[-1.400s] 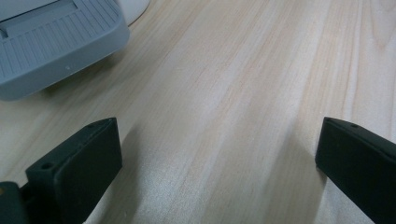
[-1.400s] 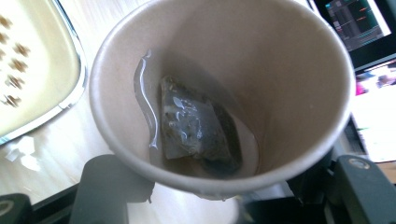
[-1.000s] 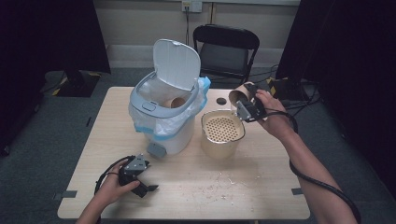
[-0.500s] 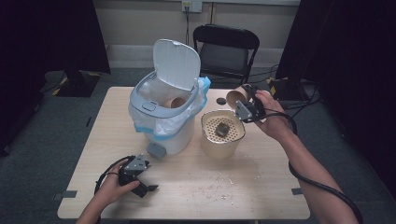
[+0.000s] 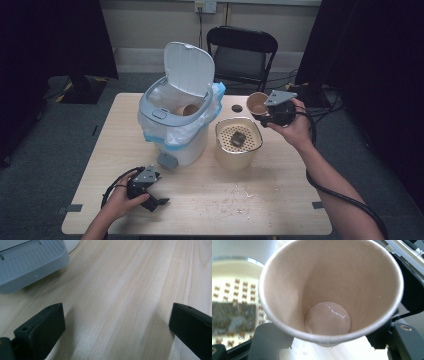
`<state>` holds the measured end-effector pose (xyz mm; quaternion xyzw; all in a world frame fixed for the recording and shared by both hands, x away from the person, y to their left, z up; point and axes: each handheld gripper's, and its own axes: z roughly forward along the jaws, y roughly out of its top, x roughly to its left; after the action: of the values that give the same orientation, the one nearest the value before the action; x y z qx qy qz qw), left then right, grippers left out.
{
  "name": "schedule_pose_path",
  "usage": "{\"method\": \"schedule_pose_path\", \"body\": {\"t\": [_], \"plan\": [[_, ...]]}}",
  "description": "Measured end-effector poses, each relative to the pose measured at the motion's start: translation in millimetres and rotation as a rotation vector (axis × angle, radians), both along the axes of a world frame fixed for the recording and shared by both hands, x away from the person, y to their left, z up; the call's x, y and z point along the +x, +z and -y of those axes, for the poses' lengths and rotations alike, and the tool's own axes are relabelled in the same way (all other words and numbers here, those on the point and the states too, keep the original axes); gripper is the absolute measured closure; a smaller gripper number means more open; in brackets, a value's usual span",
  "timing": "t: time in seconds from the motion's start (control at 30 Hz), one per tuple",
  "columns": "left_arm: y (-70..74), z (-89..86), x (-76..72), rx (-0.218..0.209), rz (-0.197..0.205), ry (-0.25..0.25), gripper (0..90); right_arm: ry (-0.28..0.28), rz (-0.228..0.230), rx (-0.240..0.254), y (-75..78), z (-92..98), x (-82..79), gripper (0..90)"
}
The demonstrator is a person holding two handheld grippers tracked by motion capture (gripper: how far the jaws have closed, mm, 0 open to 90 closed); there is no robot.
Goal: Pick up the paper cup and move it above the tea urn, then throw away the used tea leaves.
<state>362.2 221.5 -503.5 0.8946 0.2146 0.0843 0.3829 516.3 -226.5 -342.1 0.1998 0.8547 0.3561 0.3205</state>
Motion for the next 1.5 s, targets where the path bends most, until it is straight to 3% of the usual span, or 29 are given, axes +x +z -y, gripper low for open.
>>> {"method": "schedule_pose_path", "body": {"t": [0.1,0.17,0.53,0.77,0.97,1.03,1.5], "plan": [[0.0,0.0,0.0,0.0,0.0,0.0,0.0,-0.018,-0.03,0.052,1.2,1.6,3.2,36.3],[0.0,-0.1,0.1,0.001,0.001,-0.002,0.0,-0.024,-0.023,0.041,1.9,1.1,3.7,36.2],[-0.1,0.2,-0.2,-0.005,-0.002,0.003,0.0,-0.023,-0.074,0.118,7.8,1.3,3.3,36.2],[-0.1,0.1,-0.1,-0.005,-0.002,0.002,0.0,-0.019,-0.095,0.12,7.9,3.7,2.4,36.3],[-0.2,0.2,-0.2,-0.005,-0.002,0.003,0.0,-0.016,-0.122,0.153,10.3,3.1,1.6,36.2],[-0.2,0.2,-0.2,-0.006,-0.002,0.003,0.0,0.0,-0.138,0.174,13.9,1.6,1.0,36.1],[-0.2,0.1,-0.1,-0.005,0.002,0.003,0.0,0.047,-0.193,0.173,33.3,-9.2,-2.5,36.1]]}}
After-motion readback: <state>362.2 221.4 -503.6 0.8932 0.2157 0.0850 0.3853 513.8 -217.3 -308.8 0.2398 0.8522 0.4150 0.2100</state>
